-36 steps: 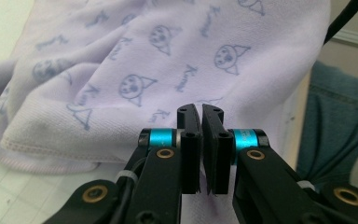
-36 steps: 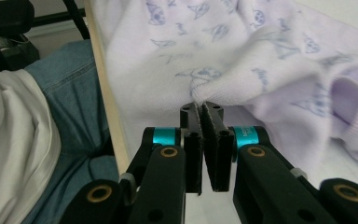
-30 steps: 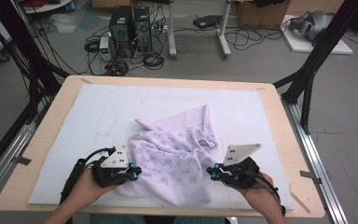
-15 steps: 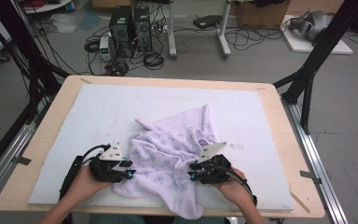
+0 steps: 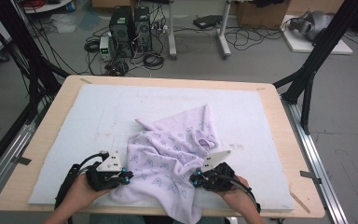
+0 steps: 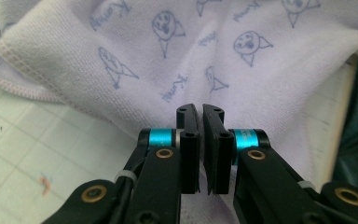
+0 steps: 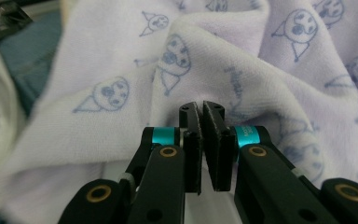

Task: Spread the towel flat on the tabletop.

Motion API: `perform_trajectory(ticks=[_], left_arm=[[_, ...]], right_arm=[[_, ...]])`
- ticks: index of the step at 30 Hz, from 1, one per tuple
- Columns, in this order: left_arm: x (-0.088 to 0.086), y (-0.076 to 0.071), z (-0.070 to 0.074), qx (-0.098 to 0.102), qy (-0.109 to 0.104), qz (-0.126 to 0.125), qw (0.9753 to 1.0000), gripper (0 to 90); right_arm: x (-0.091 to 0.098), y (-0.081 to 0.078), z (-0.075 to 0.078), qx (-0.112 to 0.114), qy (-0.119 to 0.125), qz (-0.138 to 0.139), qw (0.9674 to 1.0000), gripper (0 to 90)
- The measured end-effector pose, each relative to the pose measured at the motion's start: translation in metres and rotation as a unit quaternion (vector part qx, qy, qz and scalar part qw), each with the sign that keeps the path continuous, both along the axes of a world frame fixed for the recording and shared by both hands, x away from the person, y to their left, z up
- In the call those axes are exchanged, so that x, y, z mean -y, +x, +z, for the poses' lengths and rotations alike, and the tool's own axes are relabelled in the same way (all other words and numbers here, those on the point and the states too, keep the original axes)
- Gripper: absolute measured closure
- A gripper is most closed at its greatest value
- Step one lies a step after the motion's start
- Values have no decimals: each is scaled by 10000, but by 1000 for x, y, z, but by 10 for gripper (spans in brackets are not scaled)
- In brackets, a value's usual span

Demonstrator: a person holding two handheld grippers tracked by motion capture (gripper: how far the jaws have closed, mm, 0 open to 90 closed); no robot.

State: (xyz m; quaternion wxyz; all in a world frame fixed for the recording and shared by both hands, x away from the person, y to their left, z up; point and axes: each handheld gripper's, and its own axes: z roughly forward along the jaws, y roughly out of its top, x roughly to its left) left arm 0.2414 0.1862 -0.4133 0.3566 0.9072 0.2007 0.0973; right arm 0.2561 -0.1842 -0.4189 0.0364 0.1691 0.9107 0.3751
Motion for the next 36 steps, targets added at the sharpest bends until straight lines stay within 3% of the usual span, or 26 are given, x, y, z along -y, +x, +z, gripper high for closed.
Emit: perform_trajectory(ticks=[6,8,11,13,15,18,20,22,24,27,36], left_arm=[[-7,-27,19,-68,-190,-194,9996,848],[-6,-29,23,-4,-201,-231,9995,798],[-5,-21,26,44,-292,-118,9995,609],[-2,-12,26,110,-401,-63,9991,542],[1,-2,23,135,-436,-58,9989,526],[7,18,7,102,-203,6,9997,526],[10,28,-6,-6,-106,71,9999,533],[12,33,-18,-250,42,74,9997,575],[11,32,-21,-239,-68,-22,9997,663],[10,24,-21,-217,-97,-56,9997,857],[1,-13,-14,-185,-78,-162,9997,876]], right_arm=[[15,-26,21,-37,224,134,9997,855],[19,-31,31,-70,344,151,9993,778],[24,-25,42,165,442,-11,9989,714],[23,-15,42,243,278,-130,9992,683],[20,-2,32,187,199,-196,9994,663],[13,12,13,49,78,-238,9997,639],[5,18,-1,-35,-13,-199,9998,638],[-2,22,-10,-103,-160,-131,9997,668],[-9,21,-17,-61,-283,-38,9996,732],[-10,19,-18,-142,-173,86,9997,869],[-9,-1,-16,-197,-114,400,9989,884]])
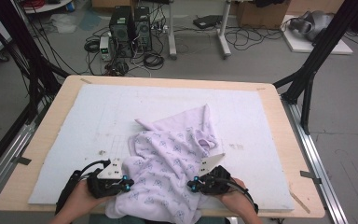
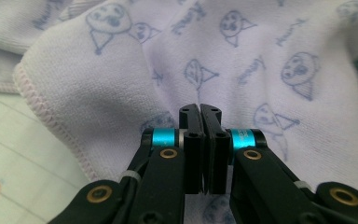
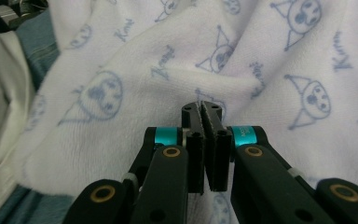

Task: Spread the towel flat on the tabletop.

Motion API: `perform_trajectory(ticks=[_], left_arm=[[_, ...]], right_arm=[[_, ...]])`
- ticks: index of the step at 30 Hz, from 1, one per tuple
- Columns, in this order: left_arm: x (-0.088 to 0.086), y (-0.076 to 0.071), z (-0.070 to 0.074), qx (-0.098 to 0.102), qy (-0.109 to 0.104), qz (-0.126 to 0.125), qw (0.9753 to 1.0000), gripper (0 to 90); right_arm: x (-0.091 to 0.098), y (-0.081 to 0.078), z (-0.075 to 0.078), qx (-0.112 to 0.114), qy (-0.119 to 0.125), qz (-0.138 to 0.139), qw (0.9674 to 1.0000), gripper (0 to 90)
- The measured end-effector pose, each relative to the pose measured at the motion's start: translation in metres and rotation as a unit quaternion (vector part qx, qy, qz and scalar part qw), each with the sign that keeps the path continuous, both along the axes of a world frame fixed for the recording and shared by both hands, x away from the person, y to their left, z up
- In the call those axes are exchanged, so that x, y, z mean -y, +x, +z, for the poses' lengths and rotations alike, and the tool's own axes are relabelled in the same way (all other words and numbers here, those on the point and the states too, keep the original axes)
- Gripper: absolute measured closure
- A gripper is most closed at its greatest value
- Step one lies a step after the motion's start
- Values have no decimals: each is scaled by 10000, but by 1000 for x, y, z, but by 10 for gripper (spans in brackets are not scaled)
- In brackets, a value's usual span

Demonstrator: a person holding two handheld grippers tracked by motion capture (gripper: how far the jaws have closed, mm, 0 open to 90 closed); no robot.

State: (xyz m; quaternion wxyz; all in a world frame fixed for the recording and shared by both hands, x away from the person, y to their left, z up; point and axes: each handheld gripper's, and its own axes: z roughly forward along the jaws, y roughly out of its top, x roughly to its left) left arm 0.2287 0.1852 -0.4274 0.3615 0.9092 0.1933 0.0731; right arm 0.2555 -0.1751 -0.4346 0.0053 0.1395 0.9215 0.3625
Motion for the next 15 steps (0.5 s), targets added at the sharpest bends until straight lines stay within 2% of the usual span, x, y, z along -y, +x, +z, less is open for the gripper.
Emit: perform_trajectory(ticks=[5,6,7,8,10,12,13,15], left_arm=[[-6,-25,10,-120,-185,-117,9997,873],[-7,-29,13,-90,-213,-135,9996,868],[-7,-30,16,-43,-228,-171,9996,837],[-7,-29,19,4,-255,-150,9996,768],[-7,-22,24,102,-325,-49,9994,672],[-7,-11,28,232,-425,61,9988,602],[-6,-5,29,278,-493,116,9983,599],[-4,10,28,367,-502,223,9978,593]], right_arm=[[7,-21,10,-35,206,89,9997,884],[9,-26,14,-24,288,118,9995,883],[11,-29,18,-38,371,134,9992,868],[14,-29,22,8,462,76,9989,824],[18,-24,30,137,501,-27,9986,797],[20,-14,33,301,352,-208,9987,766],[21,-9,33,351,289,-281,9986,754],[21,2,28,421,198,-434,9980,721]])
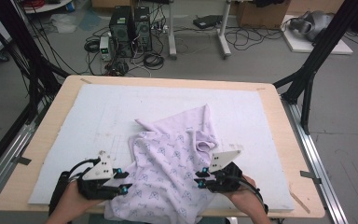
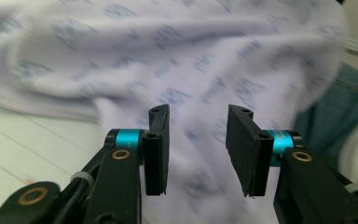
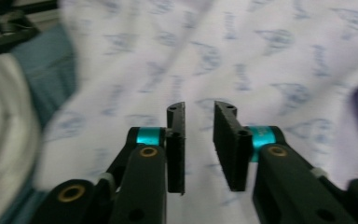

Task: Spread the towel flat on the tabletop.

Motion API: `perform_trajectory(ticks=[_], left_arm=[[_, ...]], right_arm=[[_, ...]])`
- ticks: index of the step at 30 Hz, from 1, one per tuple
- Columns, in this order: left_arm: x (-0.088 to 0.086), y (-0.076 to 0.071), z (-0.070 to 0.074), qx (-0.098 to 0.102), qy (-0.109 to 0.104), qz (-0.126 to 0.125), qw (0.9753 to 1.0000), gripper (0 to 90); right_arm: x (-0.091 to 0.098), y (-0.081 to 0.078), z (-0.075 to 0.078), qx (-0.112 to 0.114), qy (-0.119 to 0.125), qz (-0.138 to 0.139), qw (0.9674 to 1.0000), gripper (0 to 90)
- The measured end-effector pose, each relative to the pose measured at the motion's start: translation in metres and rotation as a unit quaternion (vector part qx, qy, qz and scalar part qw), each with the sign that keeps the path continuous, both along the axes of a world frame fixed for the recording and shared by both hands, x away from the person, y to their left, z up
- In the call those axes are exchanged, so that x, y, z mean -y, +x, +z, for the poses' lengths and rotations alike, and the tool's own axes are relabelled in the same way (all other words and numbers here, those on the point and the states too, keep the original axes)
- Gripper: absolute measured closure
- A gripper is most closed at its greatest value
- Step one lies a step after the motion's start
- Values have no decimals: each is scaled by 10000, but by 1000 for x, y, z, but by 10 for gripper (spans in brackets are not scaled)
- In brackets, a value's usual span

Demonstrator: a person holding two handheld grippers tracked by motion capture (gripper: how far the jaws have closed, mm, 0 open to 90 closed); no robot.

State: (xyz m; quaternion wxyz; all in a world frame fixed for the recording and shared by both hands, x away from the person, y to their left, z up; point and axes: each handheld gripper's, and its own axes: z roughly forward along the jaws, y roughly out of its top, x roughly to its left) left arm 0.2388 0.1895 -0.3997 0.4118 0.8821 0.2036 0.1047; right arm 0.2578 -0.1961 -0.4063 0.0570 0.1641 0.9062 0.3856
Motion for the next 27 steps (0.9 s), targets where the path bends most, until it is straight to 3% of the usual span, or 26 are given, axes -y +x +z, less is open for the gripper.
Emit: perform_trajectory(ticks=[3,6,7,10,13,16,18,23,27], left_arm=[[5,24,-9,8,59,193,9998,590],[13,41,-25,-318,200,172,9991,589],[16,45,-30,-421,330,100,9985,627],[21,46,-34,-398,511,-63,9979,813],[20,42,-32,-377,571,-33,9977,858],[12,32,-28,-324,506,6,9982,863],[4,23,-25,-273,465,45,9985,864],[-17,-4,-19,-280,352,129,9989,864],[-26,-22,-7,-275,193,-25,9994,860]], right_arm=[[-3,16,-11,42,-155,-110,9998,699],[-9,25,-23,-74,-404,-140,9991,719],[-11,26,-26,-78,-530,-101,9985,751],[-12,25,-29,-129,-415,-32,9990,863],[-11,22,-30,-98,-345,-43,9993,882],[-9,17,-29,-208,-232,39,9995,886],[-7,10,-26,-229,-58,88,9997,886],[-1,-11,-15,-192,38,177,9997,886],[4,-28,-8,-261,140,358,9989,879]])
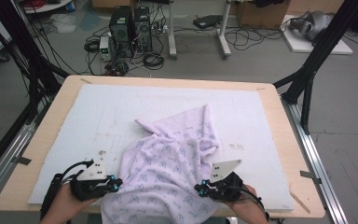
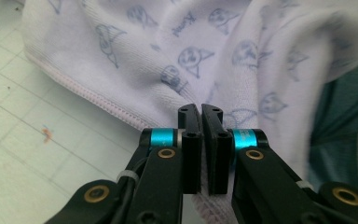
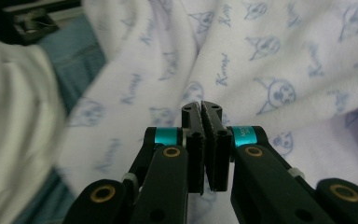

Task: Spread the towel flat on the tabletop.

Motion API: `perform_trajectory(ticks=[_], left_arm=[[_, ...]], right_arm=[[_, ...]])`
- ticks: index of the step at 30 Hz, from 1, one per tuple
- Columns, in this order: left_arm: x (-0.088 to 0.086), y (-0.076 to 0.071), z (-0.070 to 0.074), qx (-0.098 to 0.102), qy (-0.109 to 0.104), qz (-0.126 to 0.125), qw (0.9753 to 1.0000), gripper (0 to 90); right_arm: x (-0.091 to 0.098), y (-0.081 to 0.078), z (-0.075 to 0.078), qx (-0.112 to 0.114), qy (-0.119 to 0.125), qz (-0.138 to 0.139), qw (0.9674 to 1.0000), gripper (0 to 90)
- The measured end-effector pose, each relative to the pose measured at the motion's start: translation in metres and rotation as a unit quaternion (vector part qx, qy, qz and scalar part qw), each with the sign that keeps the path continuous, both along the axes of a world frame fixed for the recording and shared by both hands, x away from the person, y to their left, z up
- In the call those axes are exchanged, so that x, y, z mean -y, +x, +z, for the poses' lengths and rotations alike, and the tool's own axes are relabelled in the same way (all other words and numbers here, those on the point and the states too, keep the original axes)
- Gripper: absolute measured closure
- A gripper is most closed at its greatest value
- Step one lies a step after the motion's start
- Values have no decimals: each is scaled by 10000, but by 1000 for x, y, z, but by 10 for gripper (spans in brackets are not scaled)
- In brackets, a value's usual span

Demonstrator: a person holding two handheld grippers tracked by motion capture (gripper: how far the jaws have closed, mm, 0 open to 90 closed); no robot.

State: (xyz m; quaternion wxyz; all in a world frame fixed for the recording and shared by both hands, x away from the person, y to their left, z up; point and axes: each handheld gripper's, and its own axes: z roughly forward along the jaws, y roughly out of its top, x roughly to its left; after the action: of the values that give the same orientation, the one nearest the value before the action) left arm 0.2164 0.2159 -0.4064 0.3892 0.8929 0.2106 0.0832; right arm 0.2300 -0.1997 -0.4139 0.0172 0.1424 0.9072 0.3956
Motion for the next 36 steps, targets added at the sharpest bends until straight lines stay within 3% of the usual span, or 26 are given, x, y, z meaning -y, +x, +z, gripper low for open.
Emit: perform_trajectory(ticks=[2,4,6,9,15,17,18,20,22,25,27,36], left_arm=[[1,-2,6,74,-45,-29,10000,805],[3,3,10,152,-46,-18,9999,707],[9,16,10,241,-63,60,9997,664],[18,37,1,291,-72,122,9995,657],[33,72,-22,84,83,348,9993,626],[36,79,-30,-82,295,305,9991,625],[36,80,-31,-75,207,308,9993,646],[36,79,-30,-81,211,270,9994,776],[36,78,-29,-32,278,271,9992,855],[33,71,-25,16,336,265,9991,867],[29,63,-23,61,225,295,9993,869],[7,16,-5,116,54,130,9998,871]], right_arm=[[4,-4,8,16,82,40,10000,815],[6,0,14,162,19,-118,9998,756],[7,10,16,339,-100,-338,9988,730],[6,29,6,407,-264,-577,9972,721],[0,54,-16,255,-544,-705,9957,718],[-1,56,-20,219,-528,-681,9960,735],[-1,56,-20,158,-504,-678,9963,767],[0,55,-21,34,-432,-617,9972,849],[1,55,-22,26,-360,-586,9976,874],[4,53,-21,-94,-277,-540,9981,883],[6,48,-18,-107,-228,-523,9983,883],[15,8,-2,-65,-116,-337,9993,899]])
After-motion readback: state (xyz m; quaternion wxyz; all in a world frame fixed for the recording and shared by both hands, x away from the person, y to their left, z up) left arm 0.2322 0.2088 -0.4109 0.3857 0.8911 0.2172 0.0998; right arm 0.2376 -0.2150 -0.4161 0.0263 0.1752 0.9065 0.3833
